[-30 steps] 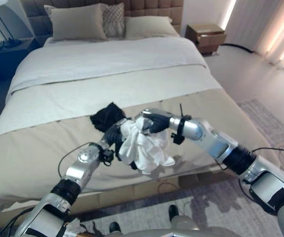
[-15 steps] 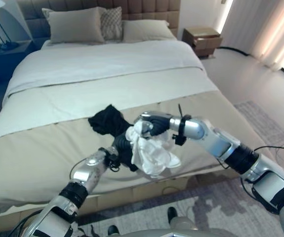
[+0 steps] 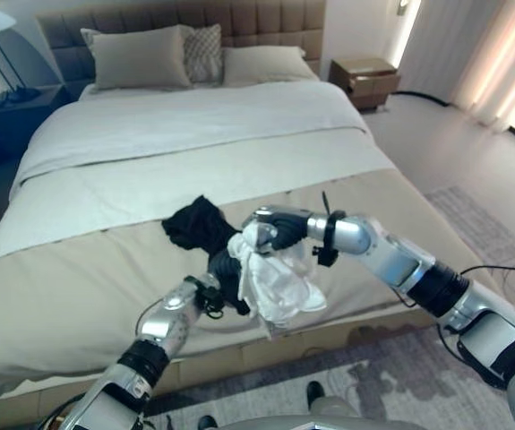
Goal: Pick up clothes into the bucket
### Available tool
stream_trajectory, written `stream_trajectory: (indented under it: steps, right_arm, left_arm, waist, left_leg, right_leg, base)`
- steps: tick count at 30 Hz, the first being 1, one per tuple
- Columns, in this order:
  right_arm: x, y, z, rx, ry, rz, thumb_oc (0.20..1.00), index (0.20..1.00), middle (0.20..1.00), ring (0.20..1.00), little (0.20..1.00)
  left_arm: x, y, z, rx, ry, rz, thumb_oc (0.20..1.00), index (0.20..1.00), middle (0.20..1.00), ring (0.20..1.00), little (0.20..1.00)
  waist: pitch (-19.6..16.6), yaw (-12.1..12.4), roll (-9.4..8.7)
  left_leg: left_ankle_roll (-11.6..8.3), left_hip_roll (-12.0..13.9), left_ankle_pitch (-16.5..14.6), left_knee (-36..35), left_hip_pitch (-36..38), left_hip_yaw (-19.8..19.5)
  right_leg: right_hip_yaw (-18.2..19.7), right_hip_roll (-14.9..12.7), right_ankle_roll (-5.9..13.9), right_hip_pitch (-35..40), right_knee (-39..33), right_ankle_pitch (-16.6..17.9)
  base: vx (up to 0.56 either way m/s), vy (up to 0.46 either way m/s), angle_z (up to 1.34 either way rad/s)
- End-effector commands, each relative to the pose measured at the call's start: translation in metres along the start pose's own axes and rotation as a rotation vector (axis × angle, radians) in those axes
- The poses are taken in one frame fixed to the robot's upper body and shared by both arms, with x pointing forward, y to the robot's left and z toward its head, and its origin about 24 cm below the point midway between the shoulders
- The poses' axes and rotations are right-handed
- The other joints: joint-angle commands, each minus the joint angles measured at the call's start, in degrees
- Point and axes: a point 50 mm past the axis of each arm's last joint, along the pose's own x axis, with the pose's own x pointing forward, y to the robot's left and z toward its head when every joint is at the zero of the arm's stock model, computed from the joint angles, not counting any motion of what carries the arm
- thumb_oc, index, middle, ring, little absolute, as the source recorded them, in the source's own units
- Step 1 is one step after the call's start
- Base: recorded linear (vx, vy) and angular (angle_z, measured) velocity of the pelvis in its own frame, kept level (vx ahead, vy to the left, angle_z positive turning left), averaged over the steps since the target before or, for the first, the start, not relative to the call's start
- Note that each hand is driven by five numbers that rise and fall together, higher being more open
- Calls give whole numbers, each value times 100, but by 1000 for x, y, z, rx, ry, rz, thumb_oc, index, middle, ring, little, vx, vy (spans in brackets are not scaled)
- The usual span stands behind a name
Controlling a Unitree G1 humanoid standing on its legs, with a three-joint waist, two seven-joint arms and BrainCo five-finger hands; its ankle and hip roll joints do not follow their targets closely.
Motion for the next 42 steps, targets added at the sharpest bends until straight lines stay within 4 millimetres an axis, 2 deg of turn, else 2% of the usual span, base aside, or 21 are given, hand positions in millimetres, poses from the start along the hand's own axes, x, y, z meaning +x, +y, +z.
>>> stream_trajectory:
  steps: [1,8,9,10,11,16,17,20,25,29,32,35,37,39,40,42]
  right_arm:
    - [8,-25,53,-22,-277,-146,1000,1000,1000,1000,1000]
    - [5,-18,44,56,-255,-213,1000,1000,1000,1000,1000]
    - [1,-15,37,99,-234,-242,1000,1000,1000,1000,1000]
    - [1,-15,37,100,-234,-242,1000,1000,1000,1000,1000]
    - [-3,-12,31,143,-221,-260,1000,1000,1000,1000,1000]
    - [-10,-4,19,267,-203,-303,1000,1000,1000,1000,1000]
    - [-14,-1,14,310,-194,-317,1000,1000,1000,1000,1000]
    - [-16,7,9,368,-189,-317,1000,1000,1000,1000,1000]
    - [-20,13,4,434,-182,-341,1000,1000,1000,1000,1000]
    - [-21,18,1,489,-182,-347,1000,1000,1000,1000,1000]
    - [-24,25,-3,509,-155,-346,1000,1000,1000,1000,1000]
    - [-26,29,-7,519,-130,-353,1000,1000,1000,1000,1000]
    - [-28,38,-14,546,-95,-355,1000,1000,1000,1000,1000]
    - [-31,41,-17,561,-80,-363,1000,1000,1000,1000,1000]
    - [-37,48,-24,585,-42,-372,1000,1000,1000,1000,1000]
    - [-43,53,-30,599,-11,-382,1000,1000,1000,1000,1000]
  left_arm:
    - [7,11,33,44,-153,86,200,200,200,200,200]
    - [-11,31,31,-14,-245,294,200,200,200,200,200]
    - [-21,38,34,0,-283,375,200,200,200,200,200]
    - [-22,38,34,0,-282,376,200,200,200,200,200]
    - [-30,42,36,14,-311,424,200,200,200,200,200]
    - [-49,45,33,28,-343,488,200,200,200,200,200]
    - [-60,48,28,29,-343,524,200,200,200,200,200]
    - [-74,50,19,40,-325,568,200,200,200,200,200]
    - [-83,47,24,126,-341,605,200,200,200,200,200]
    - [-93,53,27,191,-342,693,200,200,200,200,200]
    - [-98,51,32,241,-361,737,200,200,200,200,200]
    - [-98,50,33,283,-355,765,200,200,200,200,200]
    - [-98,52,35,342,-330,770,200,200,200,200,200]
    - [-97,51,35,360,-320,767,200,200,200,200,200]
    - [-99,52,32,355,-305,769,200,200,200,200,200]
    - [-100,53,30,353,-293,776,200,200,200,200,200]
  waist:
    - [103,138,-433]
    - [120,223,-456]
    - [133,269,-456]
    - [128,267,-457]
    - [136,296,-457]
    - [162,391,-468]
    - [172,452,-487]
    - [179,557,-523]
    - [246,773,-633]
    - [325,930,-733]
    - [461,1003,-791]
    - [596,1038,-813]
    - [755,1122,-745]
    - [779,1154,-737]
    - [789,1230,-706]
    - [756,1297,-696]
  left_leg:
    - [164,-80,-930,602,223,-22]
    - [164,-68,-918,624,197,-73]
    - [164,-67,-911,625,193,-94]
    - [164,-67,-912,625,194,-97]
    - [159,-64,-903,632,181,-116]
    - [158,-52,-896,659,152,-176]
    - [163,-58,-898,692,131,-226]
    - [182,-95,-902,704,108,-302]
    - [230,-209,-971,849,-4,-474]
    - [321,-360,-982,839,-69,-566]
    - [412,-503,-950,767,-112,-639]
    - [449,-552,-895,745,-195,-713]
    - [554,-528,-792,842,-461,-805]
    - [563,-528,-759,866,-562,-856]
    - [578,-545,-632,875,-800,-1006]
    - [527,-574,-503,847,-1006,-1136]
  right_leg:
    - [-184,-702,374,-13,491,-52]
    - [-233,-693,353,20,483,-78]
    - [-263,-690,341,38,473,-84]
    - [-267,-690,341,43,471,-85]
    - [-291,-692,337,59,466,-92]
    - [-350,-707,335,94,482,-118]
    - [-376,-711,336,115,486,-125]
    - [-444,-743,357,162,477,-108]
    - [-596,-865,407,258,470,-53]
    - [-632,-966,461,200,538,104]
    - [-548,-1093,515,19,730,279]
    - [-411,-1100,528,-115,995,306]
    - [-282,-897,436,-245,1719,-91]
    - [-346,-821,370,-202,1858,-210]
    - [-460,-592,293,-96,2116,-351]
    - [-544,-353,216,18,1966,-581]
  base:
    - [0,0,0]
    - [0,0,0]
    - [0,0,0]
    - [-13,-21,4]
    - [-11,-10,7]
    - [-16,-7,7]
    - [-26,4,10]
    - [-32,23,15]
    - [-47,59,17]
    - [-64,73,20]
    - [-97,105,10]
    - [-146,84,16]
    - [-200,81,21]
    - [-151,7,15]
    - [-230,-11,19]
    - [-188,-38,69]
